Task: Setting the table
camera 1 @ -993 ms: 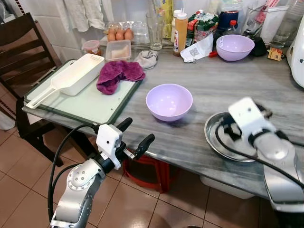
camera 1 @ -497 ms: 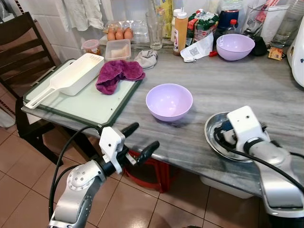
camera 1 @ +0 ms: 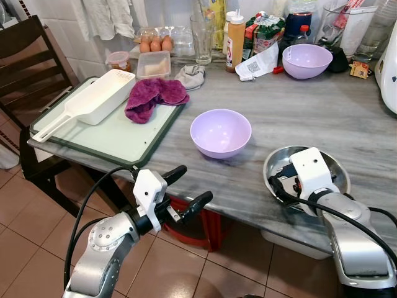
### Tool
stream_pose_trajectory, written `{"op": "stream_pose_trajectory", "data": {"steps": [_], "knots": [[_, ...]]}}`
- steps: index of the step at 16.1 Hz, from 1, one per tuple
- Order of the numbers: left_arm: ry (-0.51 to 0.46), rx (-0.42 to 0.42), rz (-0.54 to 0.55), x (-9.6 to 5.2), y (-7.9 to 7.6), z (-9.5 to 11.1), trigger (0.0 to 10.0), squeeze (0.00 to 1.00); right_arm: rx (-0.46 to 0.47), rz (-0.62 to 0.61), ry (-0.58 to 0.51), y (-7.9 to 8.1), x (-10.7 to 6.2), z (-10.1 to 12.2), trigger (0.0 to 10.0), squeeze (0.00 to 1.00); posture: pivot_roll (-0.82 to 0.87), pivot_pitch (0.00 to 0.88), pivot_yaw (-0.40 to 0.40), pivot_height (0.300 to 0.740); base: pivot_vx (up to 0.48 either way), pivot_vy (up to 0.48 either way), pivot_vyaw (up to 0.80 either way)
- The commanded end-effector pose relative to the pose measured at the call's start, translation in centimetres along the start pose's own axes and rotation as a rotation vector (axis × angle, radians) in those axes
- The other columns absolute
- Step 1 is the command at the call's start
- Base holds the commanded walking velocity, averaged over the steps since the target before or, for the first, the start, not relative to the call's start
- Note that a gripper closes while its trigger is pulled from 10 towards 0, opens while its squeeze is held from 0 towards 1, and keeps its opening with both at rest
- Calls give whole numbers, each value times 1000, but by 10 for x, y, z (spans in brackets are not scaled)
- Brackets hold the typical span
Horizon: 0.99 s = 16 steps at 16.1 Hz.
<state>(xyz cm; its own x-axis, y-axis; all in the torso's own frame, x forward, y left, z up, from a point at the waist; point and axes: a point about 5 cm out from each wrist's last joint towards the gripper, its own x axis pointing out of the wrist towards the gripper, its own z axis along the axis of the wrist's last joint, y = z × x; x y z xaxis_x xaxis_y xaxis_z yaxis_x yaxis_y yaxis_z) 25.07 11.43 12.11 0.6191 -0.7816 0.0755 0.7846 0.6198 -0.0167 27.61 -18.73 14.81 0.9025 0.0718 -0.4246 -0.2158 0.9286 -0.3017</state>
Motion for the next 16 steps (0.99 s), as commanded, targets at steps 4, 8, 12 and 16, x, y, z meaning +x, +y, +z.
{"op": "stream_pose_trajectory", "data": {"steps": [4,8,12,16], "knots": [[29,22,-4,-4,1,-5,10000,0,31,36,-4,9,11,4,10000,1000,-226,128,74,740,0,0,0],[32,25,8,-3,1,-6,10000,0,39,45,-35,10,19,12,10000,1000,-221,127,72,740,0,0,0],[35,30,11,-3,2,-6,10000,0,50,84,-73,16,26,24,10000,1000,-219,127,72,740,0,0,0],[35,32,13,-3,2,-6,10000,0,66,133,-88,27,28,28,10000,1000,-216,124,72,740,0,0,0]]}}
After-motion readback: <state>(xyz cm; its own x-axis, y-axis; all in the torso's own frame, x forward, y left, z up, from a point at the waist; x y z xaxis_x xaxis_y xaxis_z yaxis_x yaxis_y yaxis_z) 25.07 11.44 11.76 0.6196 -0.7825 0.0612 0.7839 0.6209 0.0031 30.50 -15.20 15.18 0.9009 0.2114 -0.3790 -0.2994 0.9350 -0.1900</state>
